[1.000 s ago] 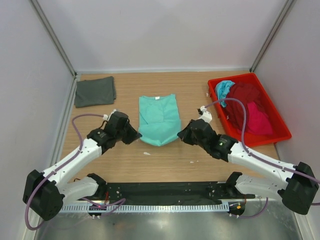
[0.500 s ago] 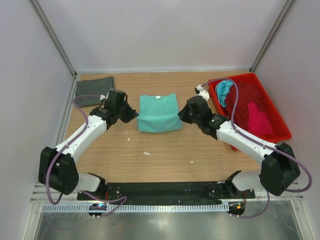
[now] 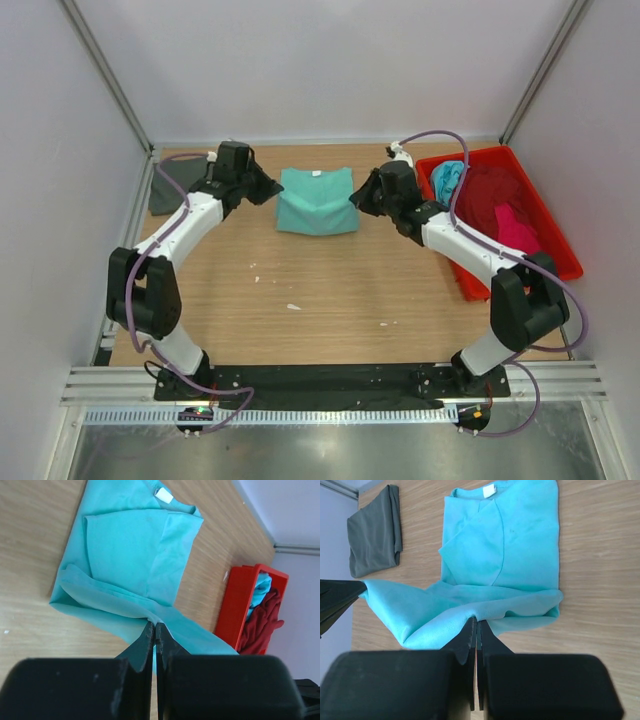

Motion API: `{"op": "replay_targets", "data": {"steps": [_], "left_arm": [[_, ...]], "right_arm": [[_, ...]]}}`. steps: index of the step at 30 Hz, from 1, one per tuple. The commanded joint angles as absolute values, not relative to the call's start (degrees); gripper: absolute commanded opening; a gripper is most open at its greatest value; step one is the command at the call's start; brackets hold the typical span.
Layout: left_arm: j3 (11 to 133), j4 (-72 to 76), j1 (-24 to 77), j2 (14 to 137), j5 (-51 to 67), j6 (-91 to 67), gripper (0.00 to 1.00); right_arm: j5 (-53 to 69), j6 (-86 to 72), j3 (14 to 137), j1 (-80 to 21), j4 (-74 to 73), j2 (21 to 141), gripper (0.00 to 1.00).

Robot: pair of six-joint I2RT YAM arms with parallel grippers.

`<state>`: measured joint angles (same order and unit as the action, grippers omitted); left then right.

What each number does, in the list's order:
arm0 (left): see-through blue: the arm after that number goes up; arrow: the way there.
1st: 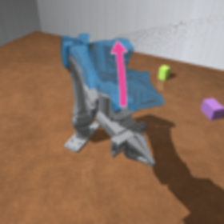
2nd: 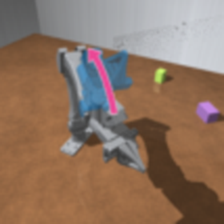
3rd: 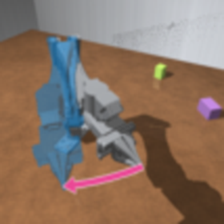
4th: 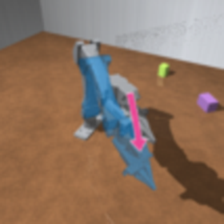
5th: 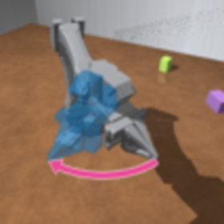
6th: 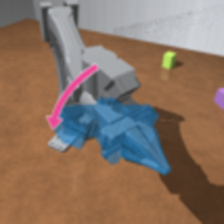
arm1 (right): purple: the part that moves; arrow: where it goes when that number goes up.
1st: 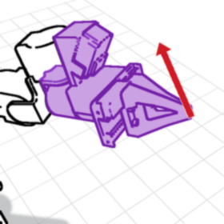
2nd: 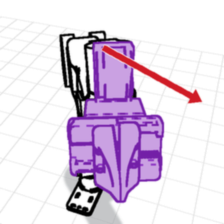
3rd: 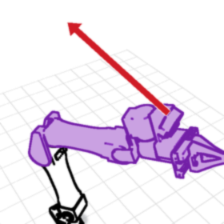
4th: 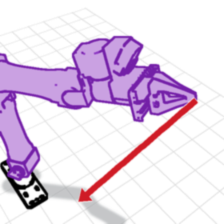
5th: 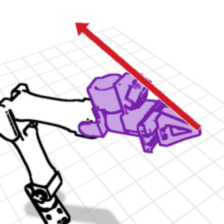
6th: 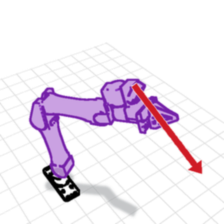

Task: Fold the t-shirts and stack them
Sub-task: Fold the tshirt

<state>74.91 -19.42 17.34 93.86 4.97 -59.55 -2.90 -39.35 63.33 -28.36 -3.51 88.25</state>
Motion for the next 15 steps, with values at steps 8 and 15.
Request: {"op": "replay_targets", "data": {"steps": [8, 15], "left_arm": [[81.92, -11.86, 15.38, 97.82, 8.53, -59.85, 0.00], [74.73, -12.30, 15.47, 93.61, 9.49, -60.47, 0.00]], "right_arm": [[3.86, -38.58, 72.60, -24.87, 2.37, 93.08, 0.01], [3.78, -39.55, 69.10, -24.87, -2.90, 87.82, 0.01]]}}
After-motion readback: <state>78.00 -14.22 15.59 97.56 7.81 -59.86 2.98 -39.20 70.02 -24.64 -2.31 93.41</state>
